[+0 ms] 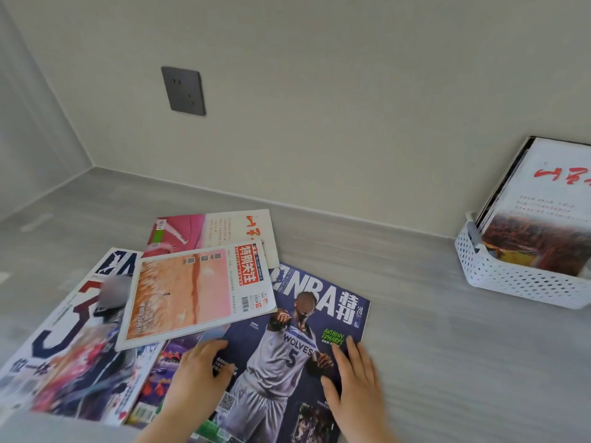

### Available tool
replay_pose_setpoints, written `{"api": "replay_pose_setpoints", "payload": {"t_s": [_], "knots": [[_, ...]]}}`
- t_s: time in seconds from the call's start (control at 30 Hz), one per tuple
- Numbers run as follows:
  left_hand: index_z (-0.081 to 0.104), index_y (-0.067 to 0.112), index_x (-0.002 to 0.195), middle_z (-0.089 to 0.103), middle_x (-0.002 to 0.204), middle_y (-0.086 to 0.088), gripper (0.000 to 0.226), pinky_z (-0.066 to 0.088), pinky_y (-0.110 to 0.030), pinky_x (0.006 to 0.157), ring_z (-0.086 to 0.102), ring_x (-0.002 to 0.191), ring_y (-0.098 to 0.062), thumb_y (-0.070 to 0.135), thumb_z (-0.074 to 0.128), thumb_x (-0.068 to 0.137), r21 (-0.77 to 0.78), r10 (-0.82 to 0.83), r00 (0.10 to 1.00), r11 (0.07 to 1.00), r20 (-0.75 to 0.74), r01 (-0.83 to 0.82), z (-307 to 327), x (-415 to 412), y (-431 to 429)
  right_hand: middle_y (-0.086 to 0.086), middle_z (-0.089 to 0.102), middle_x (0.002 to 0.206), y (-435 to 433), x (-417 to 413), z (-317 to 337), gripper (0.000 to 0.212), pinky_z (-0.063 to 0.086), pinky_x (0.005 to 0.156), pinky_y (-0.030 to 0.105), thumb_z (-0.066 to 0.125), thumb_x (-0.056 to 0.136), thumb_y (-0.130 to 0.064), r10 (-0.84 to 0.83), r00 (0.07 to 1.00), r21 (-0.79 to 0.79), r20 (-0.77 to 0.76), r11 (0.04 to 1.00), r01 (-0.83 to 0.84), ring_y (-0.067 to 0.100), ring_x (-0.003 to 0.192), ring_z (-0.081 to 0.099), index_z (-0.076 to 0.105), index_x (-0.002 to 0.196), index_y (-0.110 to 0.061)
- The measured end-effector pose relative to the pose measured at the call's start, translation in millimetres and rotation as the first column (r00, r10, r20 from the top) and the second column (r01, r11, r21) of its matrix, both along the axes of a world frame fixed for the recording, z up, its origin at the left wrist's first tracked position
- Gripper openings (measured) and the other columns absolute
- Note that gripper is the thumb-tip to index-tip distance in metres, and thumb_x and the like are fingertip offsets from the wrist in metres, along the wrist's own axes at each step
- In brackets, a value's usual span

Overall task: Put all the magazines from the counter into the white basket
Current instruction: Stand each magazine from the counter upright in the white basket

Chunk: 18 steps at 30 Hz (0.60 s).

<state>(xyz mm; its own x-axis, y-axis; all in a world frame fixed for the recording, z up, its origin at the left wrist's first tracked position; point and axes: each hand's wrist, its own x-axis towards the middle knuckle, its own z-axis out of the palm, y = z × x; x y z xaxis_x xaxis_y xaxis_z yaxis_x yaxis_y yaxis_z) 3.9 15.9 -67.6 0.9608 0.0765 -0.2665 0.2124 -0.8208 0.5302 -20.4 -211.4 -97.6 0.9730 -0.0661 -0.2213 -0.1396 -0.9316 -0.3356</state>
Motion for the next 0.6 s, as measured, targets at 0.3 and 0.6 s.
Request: {"api": "replay_pose_setpoints", "payload": {"t_s": [0.3,0.6], "knots": [[0.034,0.018,0.135,0.042,0.141,-0.002,0.052,0.030,-0.036,0.108,0.032,0.131,-0.023,0.028,0.051,0.087,0.046,0.028,0.999,0.999,0.030,-0.029,0,10,-4,-0.003,-0.013,0.155,-2,-2,-3,0.060,-0.010,0.114,0.030,0.025,0.092,-0.049,0.018,1.000,-0.036,-0.014,0.999,-0.019,0.016,0.142,-0.015,0.000,0.143,-0.032],[0.050,0.008,0.111,0.061,0.105,-0.010,0.027,0.039,-0.027,0.065,0.052,0.079,-0.023,0.022,0.050,0.087,-0.133,0.082,0.993,0.987,-0.087,-0.093,15,26,-11,-0.003,-0.009,0.156,-2,-4,-1,0.059,-0.010,0.112,0.029,0.026,0.092,-0.047,0.011,1.000,-0.037,-0.018,0.999,-0.012,0.016,0.142,-0.013,0.003,0.144,-0.029]]}}
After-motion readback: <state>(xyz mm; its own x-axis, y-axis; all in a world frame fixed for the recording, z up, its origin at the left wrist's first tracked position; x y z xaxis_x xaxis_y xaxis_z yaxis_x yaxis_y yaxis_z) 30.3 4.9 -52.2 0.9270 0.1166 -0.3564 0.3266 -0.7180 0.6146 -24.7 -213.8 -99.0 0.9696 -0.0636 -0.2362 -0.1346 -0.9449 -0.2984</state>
